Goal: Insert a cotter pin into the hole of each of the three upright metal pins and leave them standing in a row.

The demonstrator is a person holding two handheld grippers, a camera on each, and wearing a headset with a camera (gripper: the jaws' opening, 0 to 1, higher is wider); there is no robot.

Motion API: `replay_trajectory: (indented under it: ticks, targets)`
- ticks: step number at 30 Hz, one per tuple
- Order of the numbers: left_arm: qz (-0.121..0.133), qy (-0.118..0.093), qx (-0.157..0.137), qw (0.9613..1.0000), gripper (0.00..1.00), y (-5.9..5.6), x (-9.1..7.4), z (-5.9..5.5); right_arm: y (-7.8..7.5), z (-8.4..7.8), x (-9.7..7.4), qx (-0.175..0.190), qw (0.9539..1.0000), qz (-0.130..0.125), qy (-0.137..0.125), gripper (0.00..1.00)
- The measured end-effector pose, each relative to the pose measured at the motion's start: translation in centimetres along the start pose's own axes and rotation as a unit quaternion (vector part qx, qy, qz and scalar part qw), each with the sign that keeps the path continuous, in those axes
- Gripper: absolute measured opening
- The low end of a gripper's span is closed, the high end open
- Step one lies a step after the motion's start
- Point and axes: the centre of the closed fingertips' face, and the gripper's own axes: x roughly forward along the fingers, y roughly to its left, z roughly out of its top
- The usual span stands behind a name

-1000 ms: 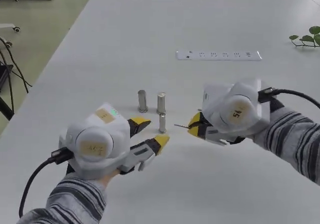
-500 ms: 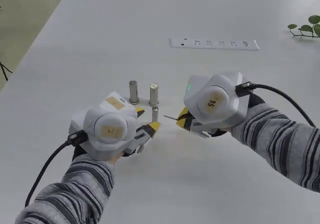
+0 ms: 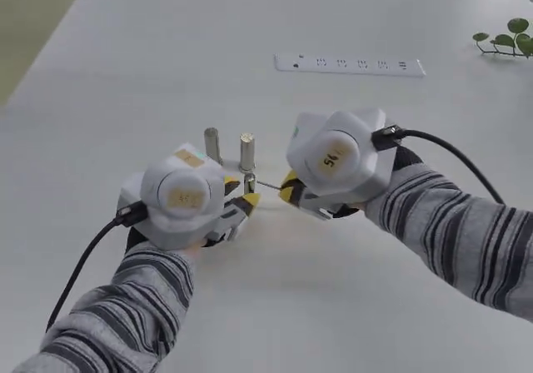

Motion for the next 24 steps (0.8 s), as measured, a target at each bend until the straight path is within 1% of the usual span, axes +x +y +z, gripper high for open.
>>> replay_trajectory:
  ticks: [2,8,18,24]
  targets:
    - [-0.004,-0.002,-0.009,0.9999,0.12,-0.14,0.18,-0.02,0.04,0.03,0.05,0.001,1.0000,0.001,0.000,0.00]
    - [-0.007,0.001,-0.014,0.9999,0.06,-0.47,0.47,-0.22,-0.04,0.13,0.08,0.005,1.0000,0.000,0.000,0.00]
    - [0.018,0.003,-0.021,0.9996,0.05,-0.39,0.62,-0.28,-0.26,0.13,0.14,0.010,0.9999,-0.006,0.006,0.00]
    - [0.036,0.003,-0.021,0.9991,0.05,-0.43,0.52,-0.33,-0.09,0.49,0.02,0.006,1.0000,-0.006,0.001,0.00]
